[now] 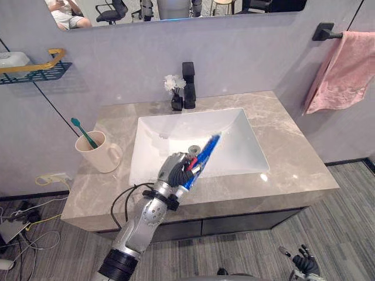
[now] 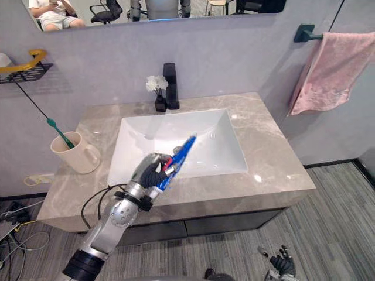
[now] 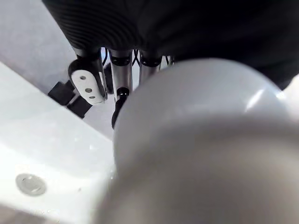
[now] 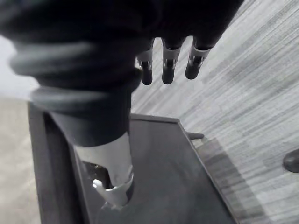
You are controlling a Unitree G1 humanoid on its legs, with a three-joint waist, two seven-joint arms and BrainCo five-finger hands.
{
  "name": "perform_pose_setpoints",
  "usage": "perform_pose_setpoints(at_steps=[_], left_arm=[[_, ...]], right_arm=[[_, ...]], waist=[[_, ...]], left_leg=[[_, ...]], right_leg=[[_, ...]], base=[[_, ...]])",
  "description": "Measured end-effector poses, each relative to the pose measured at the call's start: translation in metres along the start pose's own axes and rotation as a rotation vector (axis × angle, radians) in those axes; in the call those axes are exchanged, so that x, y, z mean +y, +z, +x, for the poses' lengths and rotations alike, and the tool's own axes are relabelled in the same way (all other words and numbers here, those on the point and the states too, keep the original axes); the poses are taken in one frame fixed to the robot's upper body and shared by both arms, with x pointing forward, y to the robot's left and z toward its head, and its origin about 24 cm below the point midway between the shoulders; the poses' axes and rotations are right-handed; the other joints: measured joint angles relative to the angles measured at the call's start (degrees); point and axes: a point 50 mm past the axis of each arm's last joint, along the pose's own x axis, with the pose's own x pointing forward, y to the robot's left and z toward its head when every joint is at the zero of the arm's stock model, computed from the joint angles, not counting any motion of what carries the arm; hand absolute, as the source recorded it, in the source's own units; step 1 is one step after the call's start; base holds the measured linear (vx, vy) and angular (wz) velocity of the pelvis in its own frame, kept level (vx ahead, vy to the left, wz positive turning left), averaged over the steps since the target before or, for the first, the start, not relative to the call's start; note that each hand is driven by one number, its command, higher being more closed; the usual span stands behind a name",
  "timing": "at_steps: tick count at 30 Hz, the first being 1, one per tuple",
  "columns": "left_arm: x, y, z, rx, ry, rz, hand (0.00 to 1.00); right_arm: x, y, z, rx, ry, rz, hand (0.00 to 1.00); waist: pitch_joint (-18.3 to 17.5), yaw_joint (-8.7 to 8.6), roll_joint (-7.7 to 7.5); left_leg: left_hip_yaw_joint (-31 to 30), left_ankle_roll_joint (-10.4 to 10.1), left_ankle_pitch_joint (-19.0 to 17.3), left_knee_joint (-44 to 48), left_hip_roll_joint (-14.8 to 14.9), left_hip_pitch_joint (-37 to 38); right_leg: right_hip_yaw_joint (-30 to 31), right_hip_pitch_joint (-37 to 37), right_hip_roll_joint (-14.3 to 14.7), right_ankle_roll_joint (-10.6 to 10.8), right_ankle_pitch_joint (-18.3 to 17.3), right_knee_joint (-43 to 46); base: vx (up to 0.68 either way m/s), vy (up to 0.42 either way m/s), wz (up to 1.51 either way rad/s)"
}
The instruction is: Organize washtable
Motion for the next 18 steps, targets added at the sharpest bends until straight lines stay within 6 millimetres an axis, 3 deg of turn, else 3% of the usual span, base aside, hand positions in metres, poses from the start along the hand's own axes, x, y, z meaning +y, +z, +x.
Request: perform_pose_setpoints(at_steps=[4,10,15,17,18], left_arm=[[0.019,0.01,-0.006,-0.02,0.115,-0.033,1.0],[0.029,0.017,-0.011,-0.032,0.173,-0.073,1.0],[0.034,0.021,-0.012,-0.054,0.19,-0.105,1.0],[0.034,0.022,-0.012,-0.057,0.189,-0.118,1.0],[0.034,0.022,-0.012,-0.058,0.186,-0.124,1.0]], right_arm=[[-0.017,0.047,-0.005,-0.213,-0.071,0.102,0.0],[-0.023,0.114,-0.027,-0.532,-0.082,0.186,0.0],[-0.013,0.176,-0.05,-0.836,-0.002,0.186,0.0],[0.001,0.212,-0.06,-0.992,0.091,0.196,0.0],[0.008,0.221,-0.062,-1.031,0.133,0.204,0.0]], waist=[[-0.2,-0.85,0.18],[-0.9,-0.83,-0.09],[-1.9,-0.84,-0.25],[-2.0,-0.83,-0.4],[-1.9,-0.81,-0.45]], left_leg=[[1.0,0.0,-0.6,0.9,0.3,0.0],[2.3,0.0,-0.7,0.9,0.5,-0.1],[2.8,-0.1,-0.7,1.4,0.9,-1.2],[2.9,-0.1,-0.7,1.4,0.9,-1.2],[2.9,-0.1,-0.7,1.5,0.9,-1.2]], right_leg=[[1.1,-0.3,0.3,0.0,0.0,0.5],[2.5,-1.0,0.6,0.0,0.0,0.9],[2.9,-2.8,0.9,-0.1,0.1,1.8],[2.9,-2.8,1.0,-0.1,0.1,1.8],[2.9,-2.8,1.0,-0.1,0.1,1.8]], base=[[-0.03,-0.008,-0.13],[-0.04,-0.012,-0.11],[-0.03,-0.022,-0.09],[0.0,0.0,0.0],[-0.03,-0.008,0.0]])
